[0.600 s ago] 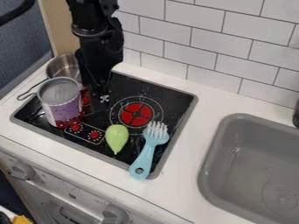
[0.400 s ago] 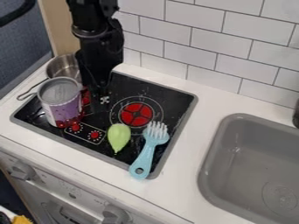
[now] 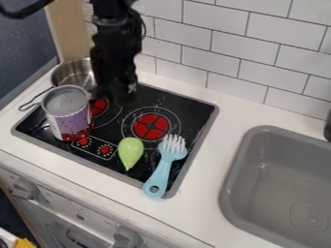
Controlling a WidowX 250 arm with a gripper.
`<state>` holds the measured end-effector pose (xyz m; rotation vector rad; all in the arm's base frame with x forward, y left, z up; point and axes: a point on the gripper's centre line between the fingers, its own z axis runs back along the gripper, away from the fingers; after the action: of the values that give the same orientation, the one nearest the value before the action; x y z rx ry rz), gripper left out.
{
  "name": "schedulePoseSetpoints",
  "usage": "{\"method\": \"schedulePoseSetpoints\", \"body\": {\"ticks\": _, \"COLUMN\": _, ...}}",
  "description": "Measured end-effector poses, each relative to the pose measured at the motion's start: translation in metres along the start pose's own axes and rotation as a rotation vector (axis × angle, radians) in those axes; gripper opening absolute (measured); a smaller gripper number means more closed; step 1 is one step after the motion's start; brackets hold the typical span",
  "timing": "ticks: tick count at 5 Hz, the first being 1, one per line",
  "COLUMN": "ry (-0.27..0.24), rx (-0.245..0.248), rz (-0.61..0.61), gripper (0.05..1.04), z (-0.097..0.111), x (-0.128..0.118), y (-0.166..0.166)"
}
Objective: Move the silver pot close to right side of the bunner
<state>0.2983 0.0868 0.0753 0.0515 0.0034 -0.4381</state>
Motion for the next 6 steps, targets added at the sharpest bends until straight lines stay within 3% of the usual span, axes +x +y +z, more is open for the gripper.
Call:
{"method": "schedulePoseSetpoints", "body": {"ticks": 2, "ry": 0.000, "rx": -0.006, "rz": 0.143, "gripper": 1.000, "z": -0.018, "x": 0.022, "y": 0.037}}
{"method": "schedulePoseSetpoints", "body": {"ticks": 4, "ry": 0.030, "rx": 0.032, "rz": 0.294, "gripper": 1.000, "z": -0.028, "x": -0.011, "y": 0.074}}
{"method": "schedulePoseSetpoints", "body": {"ticks": 6, "ry": 0.070, "rx": 0.062, "rz": 0.335, "gripper": 1.000, "z": -0.056, "x": -0.008, "y": 0.095}}
